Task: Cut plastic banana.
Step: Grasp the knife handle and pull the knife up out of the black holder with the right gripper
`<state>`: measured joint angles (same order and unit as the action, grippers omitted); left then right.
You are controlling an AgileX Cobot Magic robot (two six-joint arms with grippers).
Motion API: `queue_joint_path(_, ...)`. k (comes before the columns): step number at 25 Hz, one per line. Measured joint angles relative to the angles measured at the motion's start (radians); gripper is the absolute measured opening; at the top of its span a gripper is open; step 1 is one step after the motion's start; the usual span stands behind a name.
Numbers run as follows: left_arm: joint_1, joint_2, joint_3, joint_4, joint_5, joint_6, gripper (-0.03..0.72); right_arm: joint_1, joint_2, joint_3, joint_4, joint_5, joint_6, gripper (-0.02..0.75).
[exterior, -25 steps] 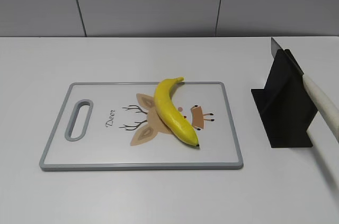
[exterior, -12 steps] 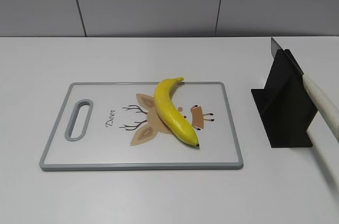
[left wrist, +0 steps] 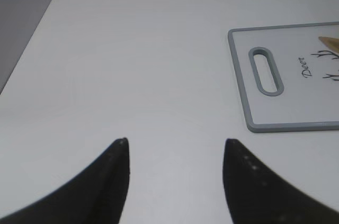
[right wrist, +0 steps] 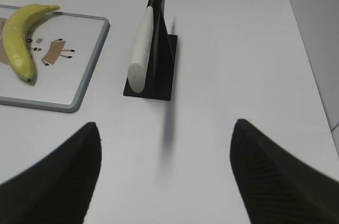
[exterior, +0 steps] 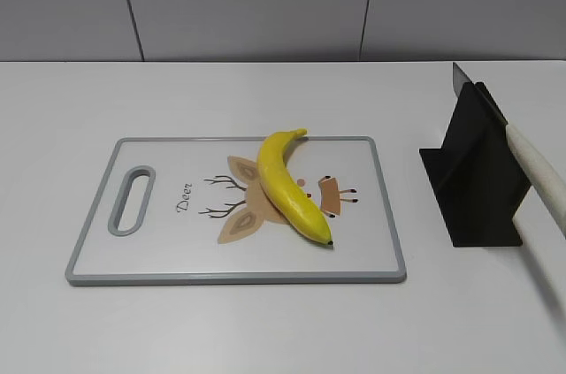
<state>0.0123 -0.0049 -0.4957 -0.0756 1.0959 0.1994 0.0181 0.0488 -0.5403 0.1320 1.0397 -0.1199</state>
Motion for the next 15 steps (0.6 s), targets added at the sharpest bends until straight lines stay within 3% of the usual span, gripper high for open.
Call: queue_joint_path(15,0.0,0.0,0.0,0.001,-0.001,0.0,0.608,0.0,0.543,-0.259,0.004,0.086,0.0,0.589)
